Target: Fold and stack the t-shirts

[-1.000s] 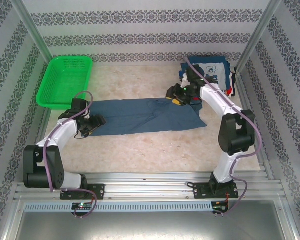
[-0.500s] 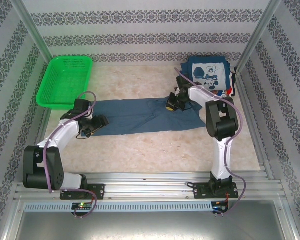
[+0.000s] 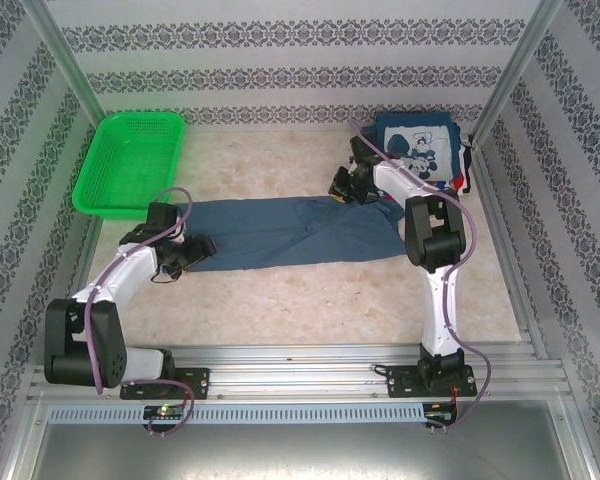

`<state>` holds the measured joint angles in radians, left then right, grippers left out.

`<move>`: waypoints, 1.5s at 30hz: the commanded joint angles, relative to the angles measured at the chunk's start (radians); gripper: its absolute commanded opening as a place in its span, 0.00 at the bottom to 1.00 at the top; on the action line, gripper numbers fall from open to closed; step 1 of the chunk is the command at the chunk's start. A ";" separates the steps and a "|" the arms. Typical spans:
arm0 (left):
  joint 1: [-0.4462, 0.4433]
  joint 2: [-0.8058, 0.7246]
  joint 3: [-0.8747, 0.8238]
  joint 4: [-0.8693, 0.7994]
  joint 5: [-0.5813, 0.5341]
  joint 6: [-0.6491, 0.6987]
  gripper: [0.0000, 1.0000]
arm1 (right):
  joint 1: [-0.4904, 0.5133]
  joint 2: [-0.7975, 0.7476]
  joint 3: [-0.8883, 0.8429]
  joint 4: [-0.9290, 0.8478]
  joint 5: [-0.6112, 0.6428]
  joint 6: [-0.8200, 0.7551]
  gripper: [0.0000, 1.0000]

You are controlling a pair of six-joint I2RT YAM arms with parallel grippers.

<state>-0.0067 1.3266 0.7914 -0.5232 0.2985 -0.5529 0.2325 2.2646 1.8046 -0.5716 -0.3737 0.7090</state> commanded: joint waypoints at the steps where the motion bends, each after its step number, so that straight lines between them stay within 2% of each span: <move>1: 0.003 -0.055 0.014 -0.063 -0.046 0.017 0.79 | -0.011 -0.163 -0.062 -0.027 0.018 -0.037 0.23; 5: 0.028 -0.073 0.007 -0.056 -0.061 -0.002 0.81 | -0.044 -0.358 -0.239 -0.117 0.084 -0.132 0.34; 9: 0.054 -0.048 0.017 -0.027 -0.039 -0.004 0.81 | -0.141 -0.533 -0.482 -0.144 0.120 -0.187 0.44; 11: 0.062 -0.024 0.030 -0.014 -0.023 0.003 0.81 | -0.192 -0.566 -0.559 -0.138 0.114 -0.226 0.47; 15: 0.070 0.032 0.059 0.012 -0.008 0.008 0.80 | -0.263 -0.547 -0.614 -0.105 0.058 -0.281 0.49; 24: 0.080 0.070 0.062 0.018 -0.019 0.007 0.79 | -0.268 -0.453 -0.564 -0.132 0.118 -0.383 0.50; 30: 0.099 0.064 0.033 0.030 -0.019 0.004 0.79 | -0.269 -0.421 -0.562 -0.118 0.122 -0.395 0.49; 35: 0.106 0.081 0.034 0.037 -0.012 0.005 0.79 | -0.266 -0.412 -0.562 -0.105 0.099 -0.397 0.41; 39: 0.110 0.085 0.030 0.040 -0.015 0.008 0.79 | -0.266 -0.432 -0.581 -0.091 0.091 -0.396 0.25; 42: 0.118 0.092 0.028 0.037 -0.018 0.013 0.79 | -0.268 -0.450 -0.593 -0.102 0.113 -0.395 0.07; 45: 0.129 0.095 0.023 0.033 -0.027 0.017 0.79 | -0.275 -0.503 -0.621 -0.094 0.132 -0.376 0.01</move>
<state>0.1066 1.4105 0.8291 -0.5068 0.2798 -0.5537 -0.0418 1.8301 1.2098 -0.6617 -0.2699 0.3248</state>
